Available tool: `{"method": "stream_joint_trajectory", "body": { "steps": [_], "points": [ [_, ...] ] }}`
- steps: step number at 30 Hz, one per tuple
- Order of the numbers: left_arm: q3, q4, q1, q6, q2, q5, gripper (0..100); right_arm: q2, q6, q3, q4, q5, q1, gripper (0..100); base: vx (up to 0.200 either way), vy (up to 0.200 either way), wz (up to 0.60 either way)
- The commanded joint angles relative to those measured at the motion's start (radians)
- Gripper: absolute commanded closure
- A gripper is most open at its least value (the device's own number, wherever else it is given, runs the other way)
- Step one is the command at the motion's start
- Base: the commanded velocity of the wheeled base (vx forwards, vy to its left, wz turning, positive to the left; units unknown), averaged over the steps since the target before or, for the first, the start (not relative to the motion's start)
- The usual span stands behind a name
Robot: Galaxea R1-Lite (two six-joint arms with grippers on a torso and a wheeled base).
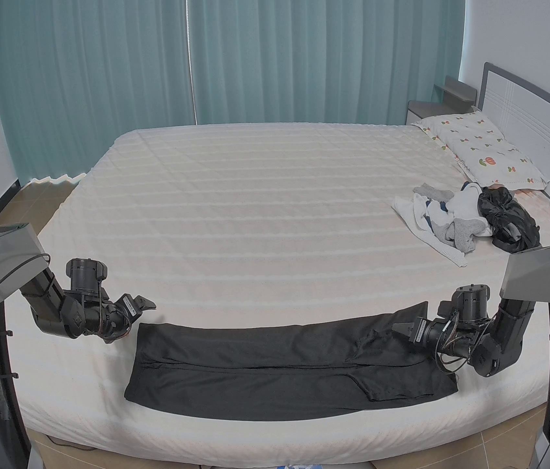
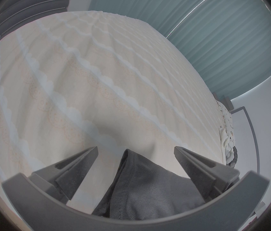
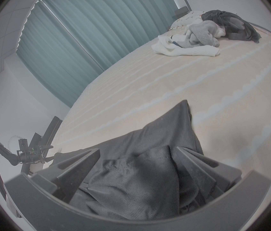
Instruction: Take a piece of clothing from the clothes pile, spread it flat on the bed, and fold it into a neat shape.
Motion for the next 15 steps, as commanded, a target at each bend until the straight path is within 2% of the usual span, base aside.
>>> {"method": "stream_joint_trajectory", "body": {
  "steps": [1, 15],
  "points": [
    [0.000, 0.000, 0.000, 0.001, -0.001, 0.000, 0, 0.002, 0.008, -0.004, -0.002, 0.002, -0.009, 100, 0.000, 0.000, 0.00],
    [0.000, 0.000, 0.000, 0.000, -0.001, 0.001, 0, -0.018, 0.052, -0.030, -0.087, 0.005, -0.026, 100, 0.000, 0.000, 0.00]
  ]
}}
